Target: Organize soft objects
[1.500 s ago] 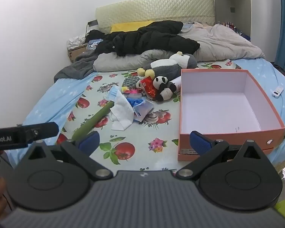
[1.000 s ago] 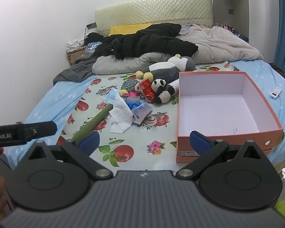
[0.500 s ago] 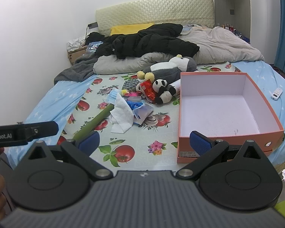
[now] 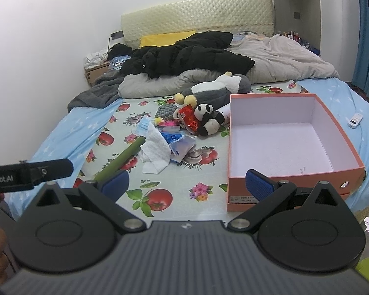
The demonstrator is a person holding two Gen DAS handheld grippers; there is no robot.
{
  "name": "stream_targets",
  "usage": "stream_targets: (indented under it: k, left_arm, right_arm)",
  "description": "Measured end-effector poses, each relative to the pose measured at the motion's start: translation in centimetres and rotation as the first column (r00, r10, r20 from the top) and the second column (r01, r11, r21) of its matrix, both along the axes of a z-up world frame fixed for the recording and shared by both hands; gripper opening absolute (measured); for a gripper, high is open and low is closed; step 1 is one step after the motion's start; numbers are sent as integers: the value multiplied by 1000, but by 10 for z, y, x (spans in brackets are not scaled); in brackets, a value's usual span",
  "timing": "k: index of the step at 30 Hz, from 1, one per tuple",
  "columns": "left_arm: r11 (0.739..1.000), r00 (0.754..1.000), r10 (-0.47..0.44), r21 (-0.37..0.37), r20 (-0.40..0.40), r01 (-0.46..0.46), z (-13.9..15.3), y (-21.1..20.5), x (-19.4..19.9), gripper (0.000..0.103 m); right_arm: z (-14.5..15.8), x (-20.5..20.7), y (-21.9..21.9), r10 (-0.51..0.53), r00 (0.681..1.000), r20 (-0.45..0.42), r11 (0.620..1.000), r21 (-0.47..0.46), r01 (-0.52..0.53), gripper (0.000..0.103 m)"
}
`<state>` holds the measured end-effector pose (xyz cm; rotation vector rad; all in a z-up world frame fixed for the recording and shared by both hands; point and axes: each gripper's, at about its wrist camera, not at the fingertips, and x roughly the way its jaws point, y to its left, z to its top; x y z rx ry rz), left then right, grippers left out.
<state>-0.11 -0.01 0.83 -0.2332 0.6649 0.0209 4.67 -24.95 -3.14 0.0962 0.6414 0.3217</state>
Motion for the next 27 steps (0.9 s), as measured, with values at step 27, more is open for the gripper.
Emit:
stream_targets:
  k: [27]
  left_arm:
    - [1000,1000,-12,-2,-10,12,-7,5,6,103]
  right_arm:
    - [-4,1,-4,-7,1000,-9,1000,16,7,103]
